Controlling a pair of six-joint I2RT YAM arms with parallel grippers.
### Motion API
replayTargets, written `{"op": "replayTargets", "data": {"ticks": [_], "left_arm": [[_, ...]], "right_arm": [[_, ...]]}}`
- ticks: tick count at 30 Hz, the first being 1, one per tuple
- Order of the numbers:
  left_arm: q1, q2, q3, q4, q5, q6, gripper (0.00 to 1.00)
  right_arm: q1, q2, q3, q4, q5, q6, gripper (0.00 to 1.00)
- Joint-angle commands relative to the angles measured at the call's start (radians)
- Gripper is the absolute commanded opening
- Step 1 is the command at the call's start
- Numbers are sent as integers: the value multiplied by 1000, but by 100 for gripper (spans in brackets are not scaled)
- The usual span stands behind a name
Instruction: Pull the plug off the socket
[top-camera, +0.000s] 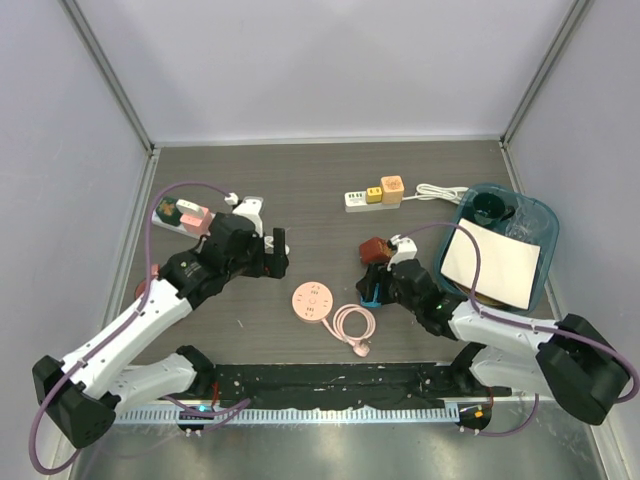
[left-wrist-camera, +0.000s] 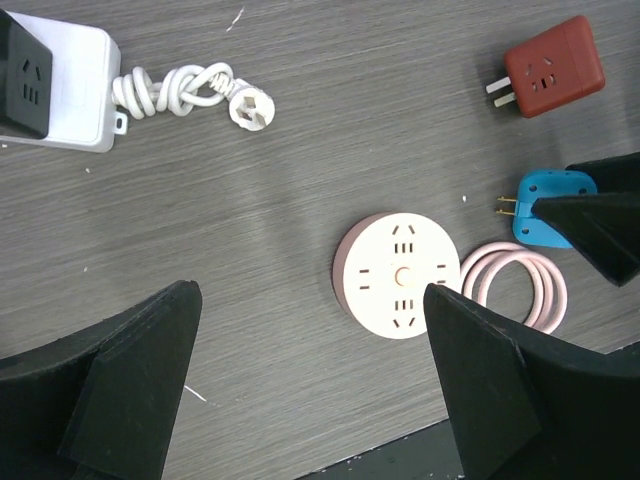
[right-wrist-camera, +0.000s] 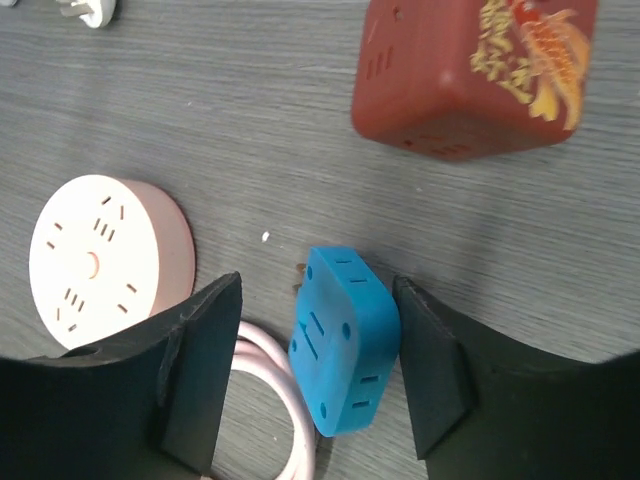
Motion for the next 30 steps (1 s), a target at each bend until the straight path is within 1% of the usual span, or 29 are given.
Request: {"op": "replayTargets", "data": {"ticks": [1,5,8,9,11,13,16,17,18,19,21,22,25,26,27,30], "left_arm": [[2,-41,-7,18,16,34,98],[2,-51,-4,12,11,33,97],[2,-67,-2,9,-1,31,97],[2,-74,-2,9,-6,31,97],[2,-94,-7,11,-18,29,97],[2,-112,-13,17,-27,31,97],[2,-123,-17,20,-30,29,97],[2,-128,-19,20,-30,29,97],[2,-128,-19,18,-30,26,97],[2,-131,-19,17,-30,26,97],[2,-131,-19,17,-29,25,97],[2,-134,-19,18,-27,25,97],[2,-139,-19,15,-26,23,96],[2,-139,-17,15,-26,23,96],[2,-143,-17,15,-27,23,96],[2,-149,-19,15,-27,23,96]], "right_arm": [[-18,-62,81,-75,35,8,69],[-18,-137,182,-227,60,-39,69],[-32,-126,272,-309,148,-69,69],[-49,-108,317,-316,199,-90,69],[-80,-67,368,-333,245,-107,70],[-133,22,447,-347,305,-135,72],[-213,179,581,-373,337,-177,75],[-235,219,616,-384,336,-188,77],[-254,255,686,-392,330,-199,79],[-270,332,722,-401,325,-210,80],[-317,398,814,-415,305,-216,81],[-334,450,841,-416,287,-219,81],[-390,533,961,-441,207,-228,81],[-399,585,990,-456,140,-242,81],[-414,605,1042,-464,117,-250,81],[-429,680,1121,-487,96,-283,81]]}}
